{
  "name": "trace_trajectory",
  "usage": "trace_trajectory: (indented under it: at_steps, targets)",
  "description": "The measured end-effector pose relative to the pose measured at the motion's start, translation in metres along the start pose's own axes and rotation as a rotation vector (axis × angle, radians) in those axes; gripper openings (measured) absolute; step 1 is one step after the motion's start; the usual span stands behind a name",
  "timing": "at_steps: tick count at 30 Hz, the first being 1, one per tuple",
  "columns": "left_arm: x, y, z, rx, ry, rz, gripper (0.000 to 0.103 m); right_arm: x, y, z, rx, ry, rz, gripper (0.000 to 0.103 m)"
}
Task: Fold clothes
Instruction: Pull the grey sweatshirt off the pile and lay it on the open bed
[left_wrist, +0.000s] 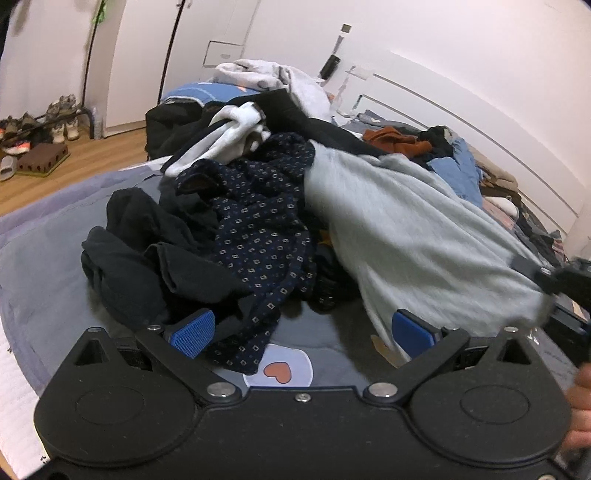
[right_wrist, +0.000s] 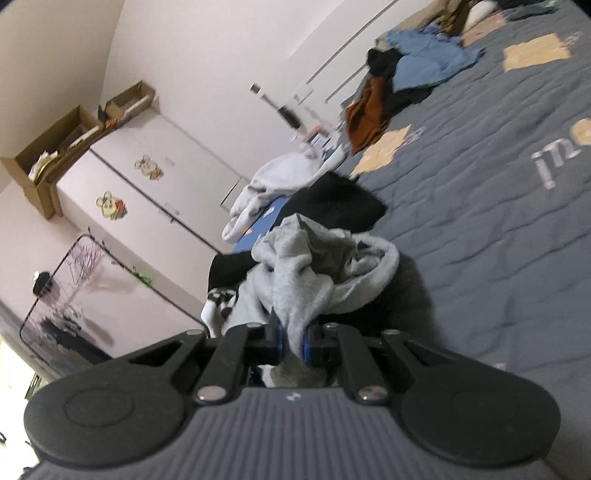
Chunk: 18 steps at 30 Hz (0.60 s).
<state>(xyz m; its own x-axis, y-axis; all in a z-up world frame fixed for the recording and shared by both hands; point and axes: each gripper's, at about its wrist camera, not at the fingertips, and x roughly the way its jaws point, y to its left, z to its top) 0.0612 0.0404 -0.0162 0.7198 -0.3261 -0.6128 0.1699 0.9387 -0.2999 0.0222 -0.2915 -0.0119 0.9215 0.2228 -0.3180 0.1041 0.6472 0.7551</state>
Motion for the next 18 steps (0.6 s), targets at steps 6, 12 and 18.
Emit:
trace_trajectory:
  at_steps: [6,12,18]
  targets:
    - [0.0,-0.013,-0.008,0.049,0.008,-0.03,0.103,-0.07,-0.021,0.012,0.011,-0.064,-0.07,0.009]
    - [0.001,-0.032,-0.021,0.095,0.032,-0.068,0.103,-0.144,-0.048,0.015,0.012,-0.119,-0.184,0.009]
    - [0.0,-0.062,-0.044,0.194,0.063,-0.136,0.103,-0.197,-0.077,0.003,-0.014,-0.107,-0.304,0.01]
